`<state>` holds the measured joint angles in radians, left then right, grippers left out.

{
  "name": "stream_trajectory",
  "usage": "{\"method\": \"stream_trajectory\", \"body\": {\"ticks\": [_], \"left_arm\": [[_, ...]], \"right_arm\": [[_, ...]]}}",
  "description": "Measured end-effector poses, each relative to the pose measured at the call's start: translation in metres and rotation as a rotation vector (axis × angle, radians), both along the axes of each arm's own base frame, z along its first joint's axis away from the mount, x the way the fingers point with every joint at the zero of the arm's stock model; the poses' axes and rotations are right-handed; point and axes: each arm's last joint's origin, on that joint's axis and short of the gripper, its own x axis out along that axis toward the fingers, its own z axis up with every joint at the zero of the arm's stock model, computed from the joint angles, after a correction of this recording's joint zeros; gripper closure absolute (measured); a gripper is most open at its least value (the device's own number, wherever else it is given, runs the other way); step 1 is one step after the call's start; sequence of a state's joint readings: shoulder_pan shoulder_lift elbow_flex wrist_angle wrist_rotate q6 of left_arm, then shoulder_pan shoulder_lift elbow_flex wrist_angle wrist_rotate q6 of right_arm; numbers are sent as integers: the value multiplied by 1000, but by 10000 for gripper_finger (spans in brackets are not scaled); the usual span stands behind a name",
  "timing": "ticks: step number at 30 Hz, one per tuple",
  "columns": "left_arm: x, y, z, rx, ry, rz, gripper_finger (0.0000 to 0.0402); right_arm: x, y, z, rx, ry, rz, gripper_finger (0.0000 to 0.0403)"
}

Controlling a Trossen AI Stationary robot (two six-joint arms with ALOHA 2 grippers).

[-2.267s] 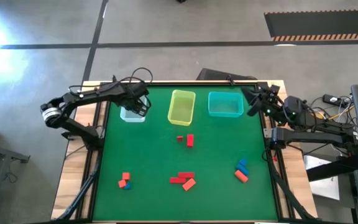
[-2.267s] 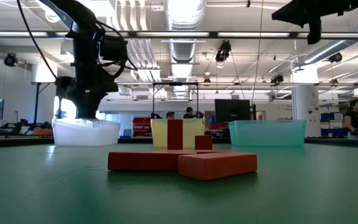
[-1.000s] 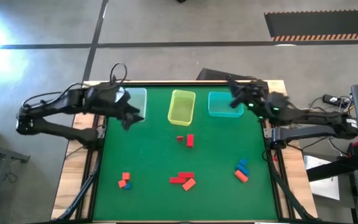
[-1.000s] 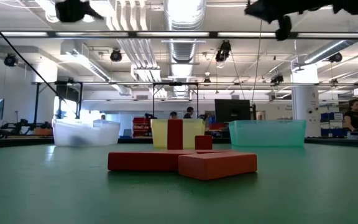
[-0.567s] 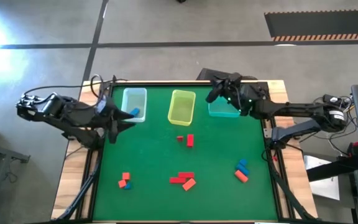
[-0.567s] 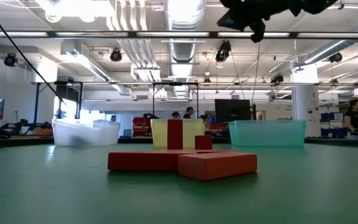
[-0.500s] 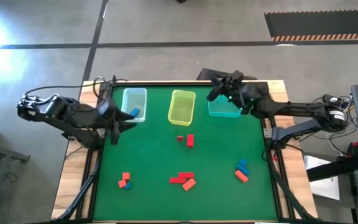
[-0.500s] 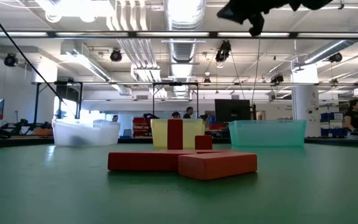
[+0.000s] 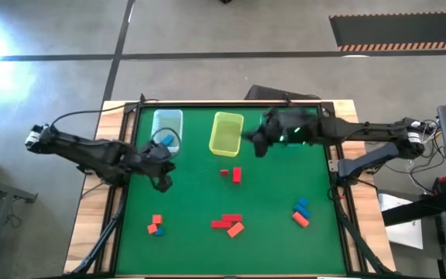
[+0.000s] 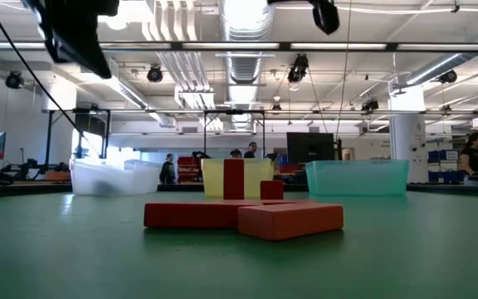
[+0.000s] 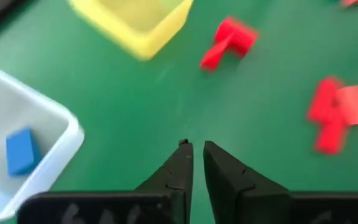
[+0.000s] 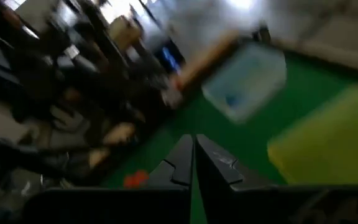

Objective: Sort & place blocks by color
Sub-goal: Put the red block into the blue bin

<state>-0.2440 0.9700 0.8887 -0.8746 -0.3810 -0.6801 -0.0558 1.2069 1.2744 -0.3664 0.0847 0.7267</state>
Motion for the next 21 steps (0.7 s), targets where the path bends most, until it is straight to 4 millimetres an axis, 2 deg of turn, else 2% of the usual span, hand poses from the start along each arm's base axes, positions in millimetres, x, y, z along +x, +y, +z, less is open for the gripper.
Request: {"method": "stream_trajectory", "body": {"ticks": [4, 9, 12, 16, 21], "left_arm": [[6, 5, -32, -18, 50, 43, 397], [15, 7, -44, -40, 46, 46, 401], [18, 7, -39, -47, 9, 21, 401], [21, 5, -17, -70, -64, -19, 401], [17, 6, 11, -71, -168, -34, 402]], "right_arm": [[3, 26, -25, 220, 300, -48, 394], [4, 59, -73, 408, 669, -237, 394], [8, 71, -99, 441, 779, -401, 394], [24, 80, -127, 486, 844, -483, 388], [49, 69, -149, 542, 822, -500, 330]]}}
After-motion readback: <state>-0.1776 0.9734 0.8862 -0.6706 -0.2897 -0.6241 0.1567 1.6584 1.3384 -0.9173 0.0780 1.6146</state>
